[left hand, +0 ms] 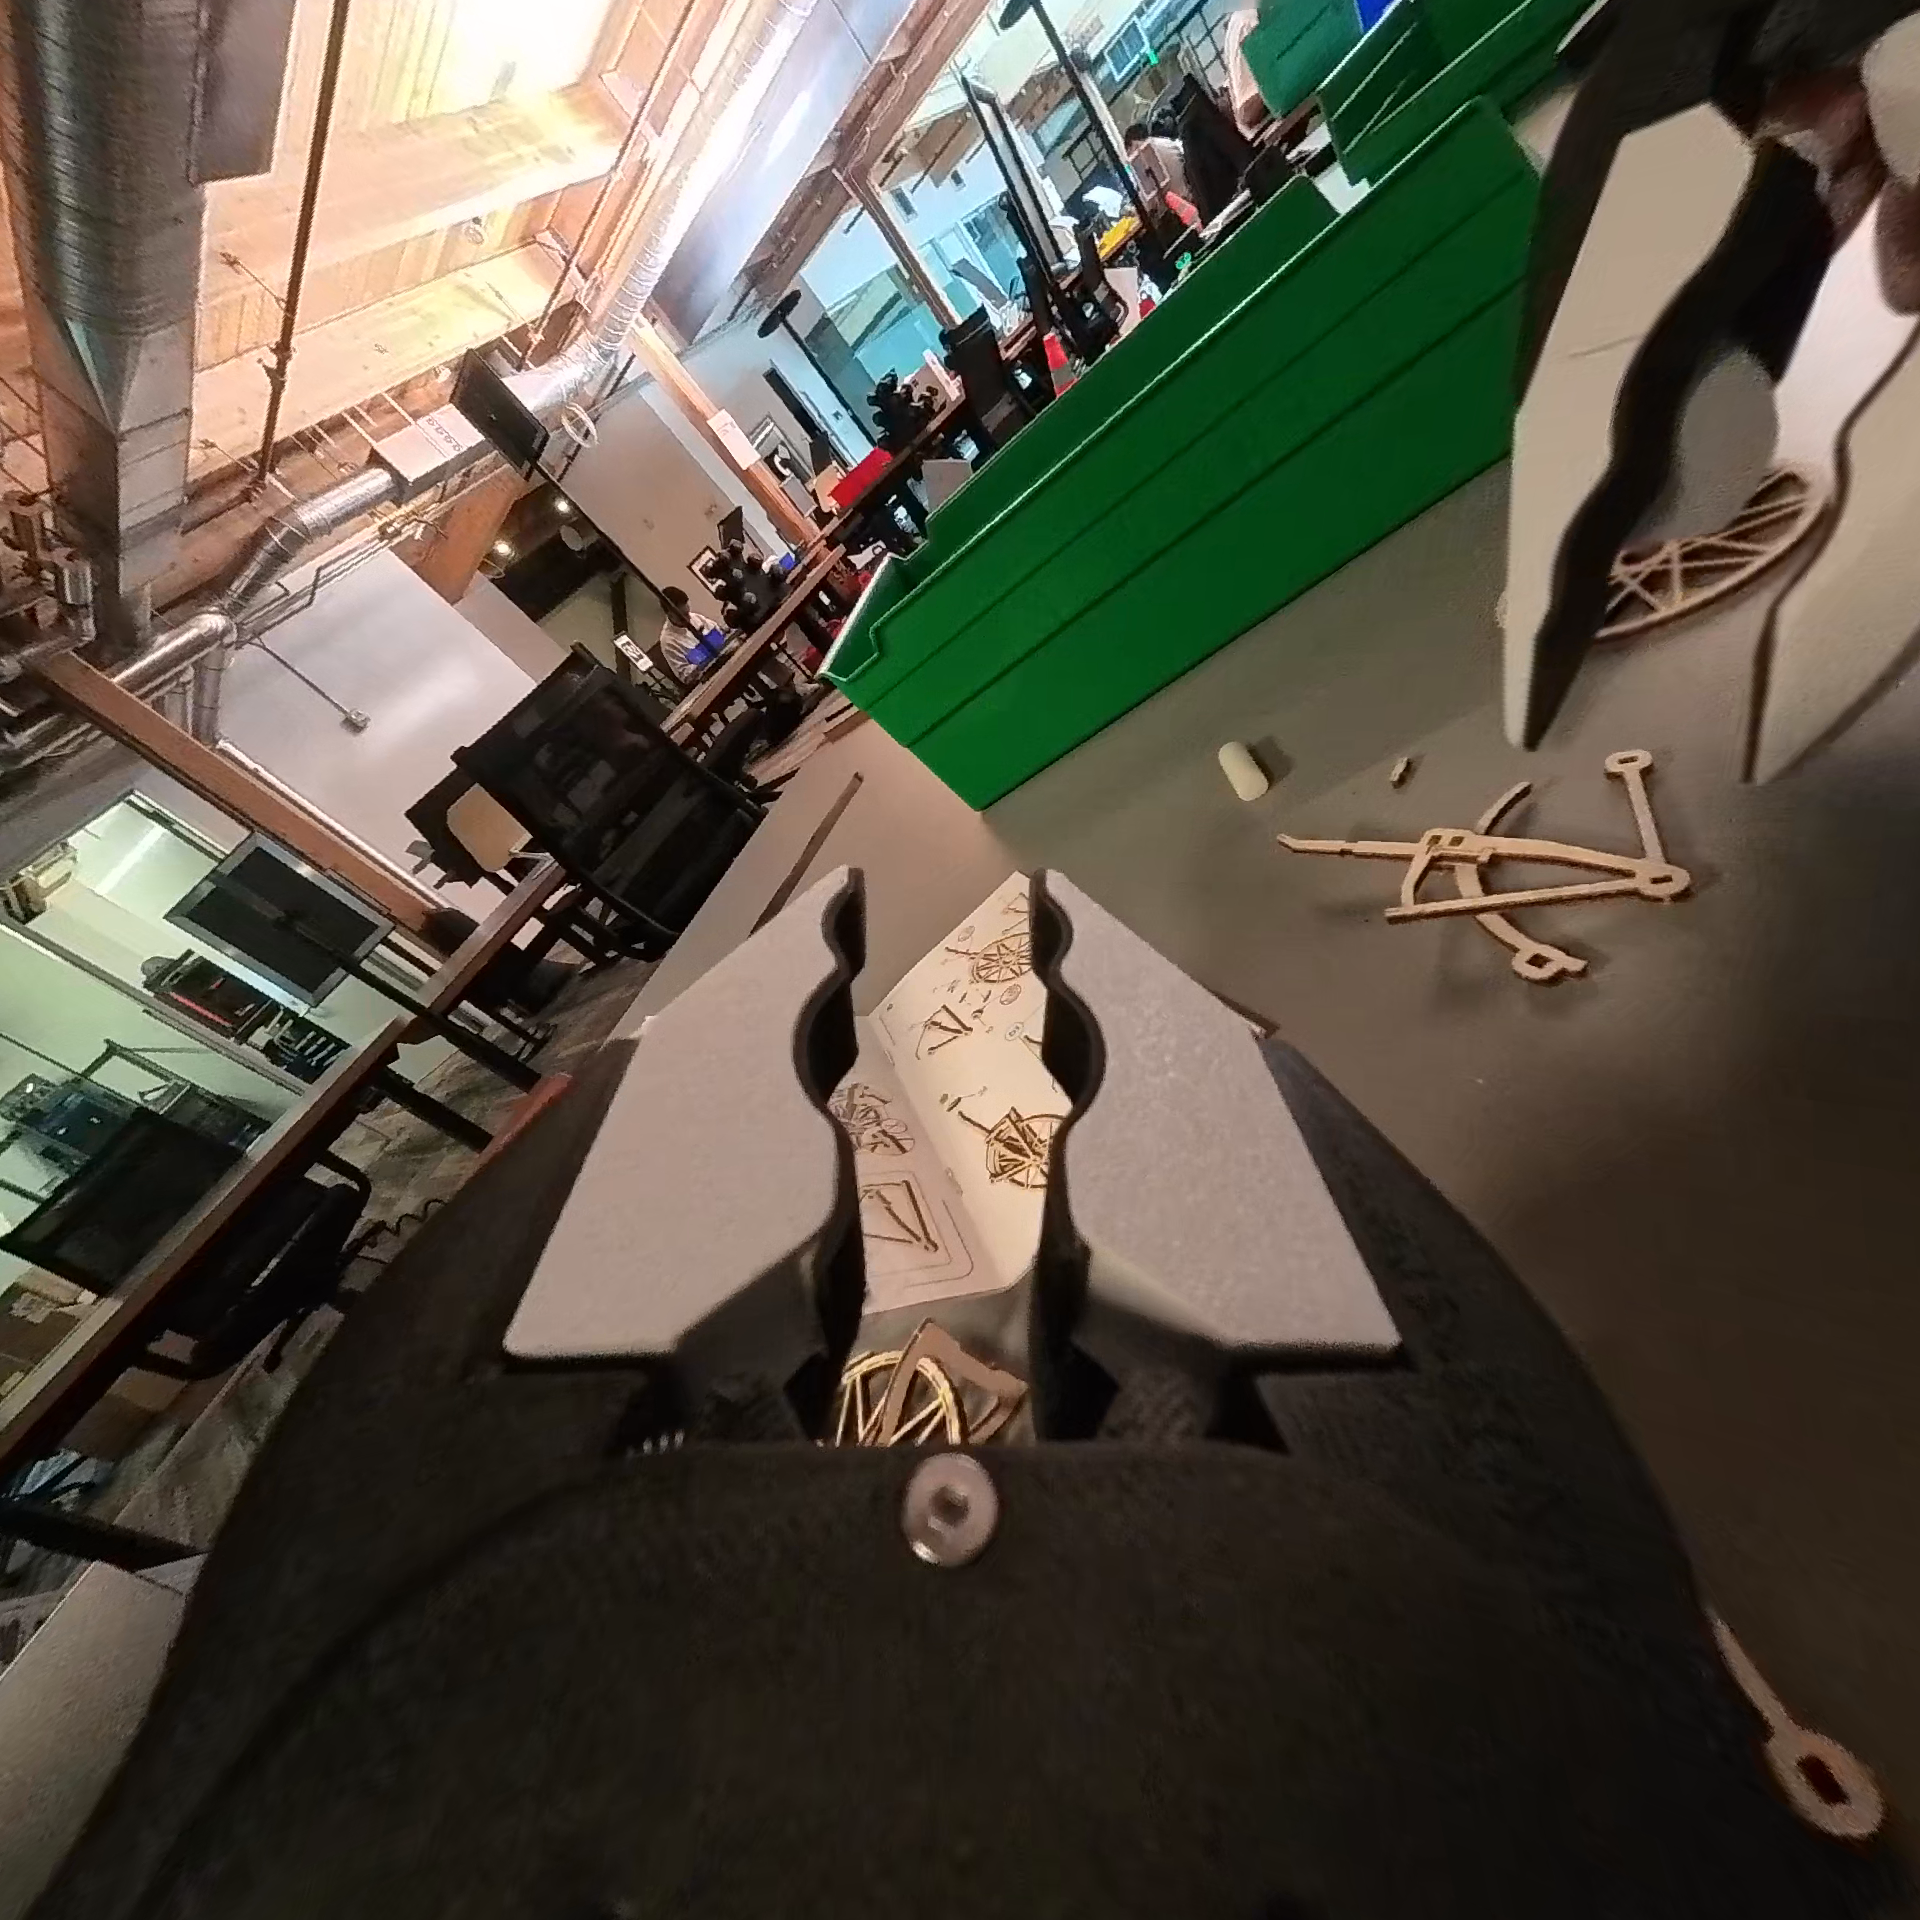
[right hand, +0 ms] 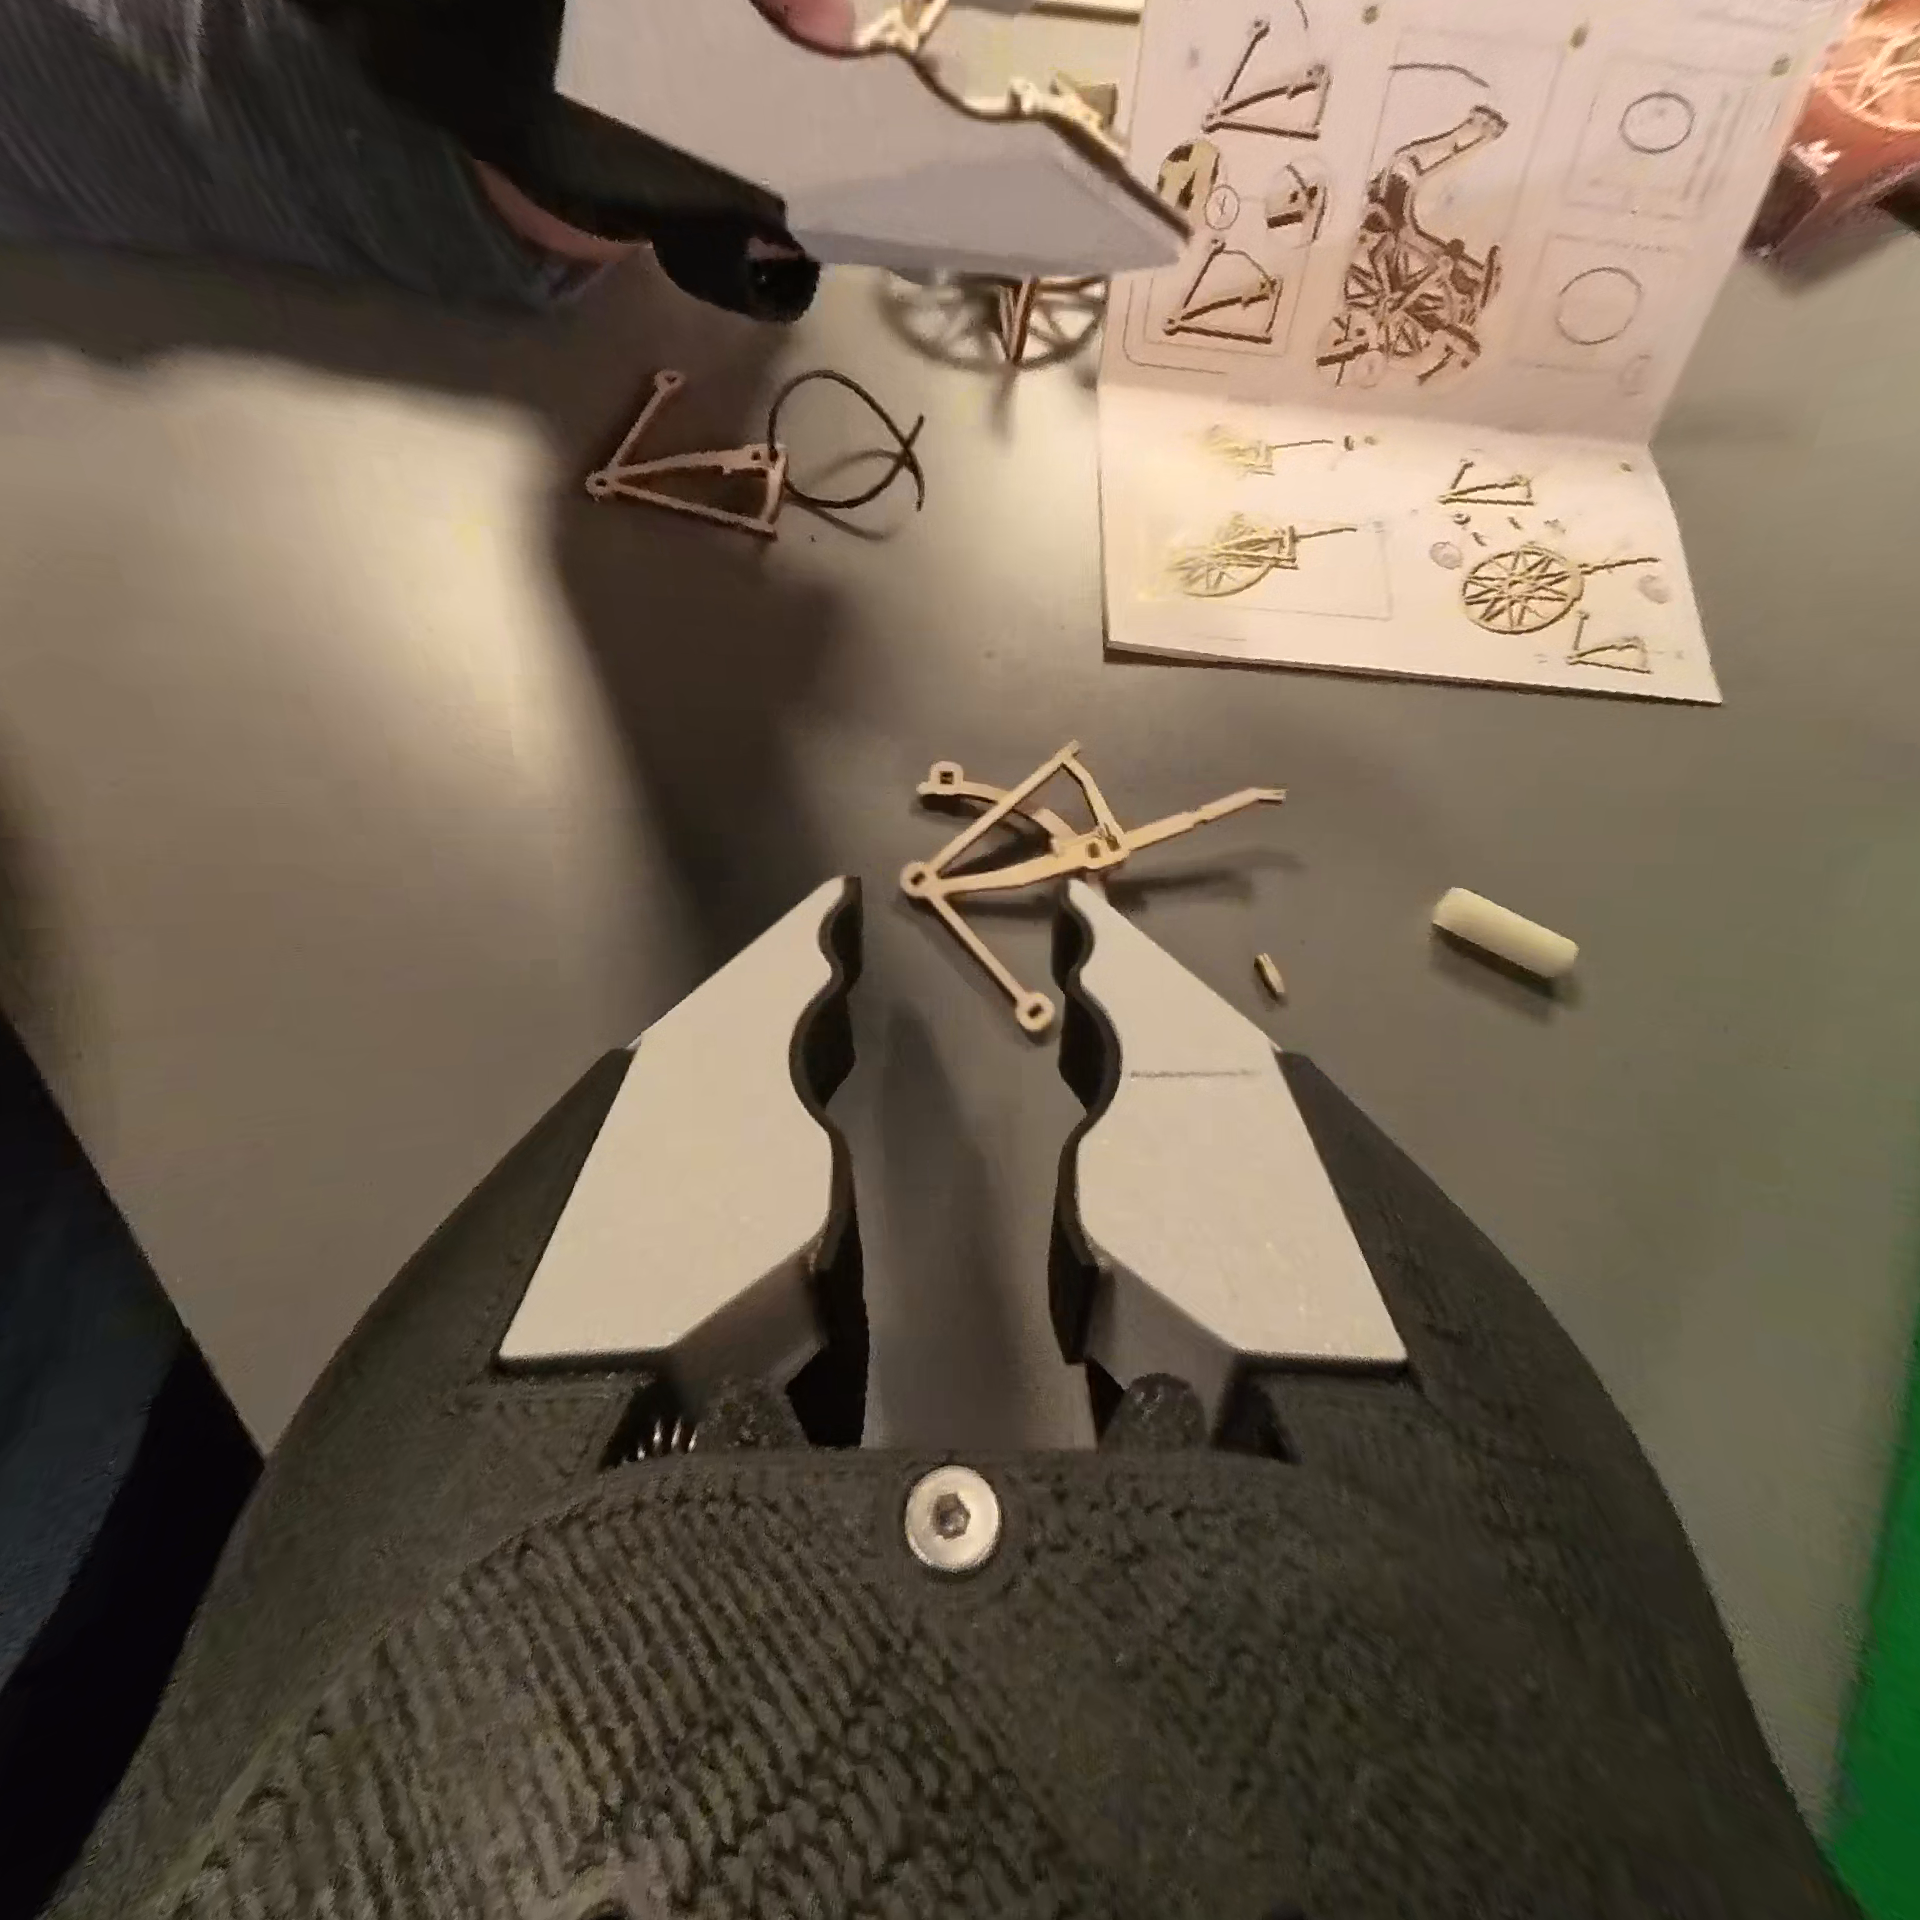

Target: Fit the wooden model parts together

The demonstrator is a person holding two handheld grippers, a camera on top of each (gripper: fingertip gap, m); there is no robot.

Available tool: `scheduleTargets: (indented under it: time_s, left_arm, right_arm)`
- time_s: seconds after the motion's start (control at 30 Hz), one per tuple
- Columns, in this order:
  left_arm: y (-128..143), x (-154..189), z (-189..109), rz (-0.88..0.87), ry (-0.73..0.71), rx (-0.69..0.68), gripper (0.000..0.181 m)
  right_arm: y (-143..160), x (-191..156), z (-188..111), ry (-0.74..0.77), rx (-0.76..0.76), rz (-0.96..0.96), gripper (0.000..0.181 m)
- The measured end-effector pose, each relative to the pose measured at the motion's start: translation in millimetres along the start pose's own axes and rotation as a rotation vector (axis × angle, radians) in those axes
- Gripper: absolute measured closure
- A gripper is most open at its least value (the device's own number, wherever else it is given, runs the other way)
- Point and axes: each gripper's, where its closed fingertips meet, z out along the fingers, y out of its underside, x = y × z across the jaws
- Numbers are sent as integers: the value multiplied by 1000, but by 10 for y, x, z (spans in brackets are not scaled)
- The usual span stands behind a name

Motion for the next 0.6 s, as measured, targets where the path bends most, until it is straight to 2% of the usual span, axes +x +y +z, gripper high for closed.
scheduleTargets:
  time_s: [0.17, 0.3, 0.43, 0.53, 0.6]
  left_arm:
    - [4, 11, 0, 1, 7, 0, 151]
    - [0, 28, 0, -7, 21, 3, 151]
    - [-25, 44, -5, -65, 56, 14, 151]
    - [-95, 150, 2, -199, 174, 21, 151]
    - [-172, 292, -5, -337, 310, 18, 151]
  right_arm:
    - [98, -47, 79, 22, -132, -79, 151]
    - [140, -53, 126, -27, -180, -63, 155]
    - [162, -12, 138, -47, -220, -86, 179]
    - [153, 85, 119, -5, -237, -176, 181]
    - [36, 119, 71, 27, -184, -249, 181]
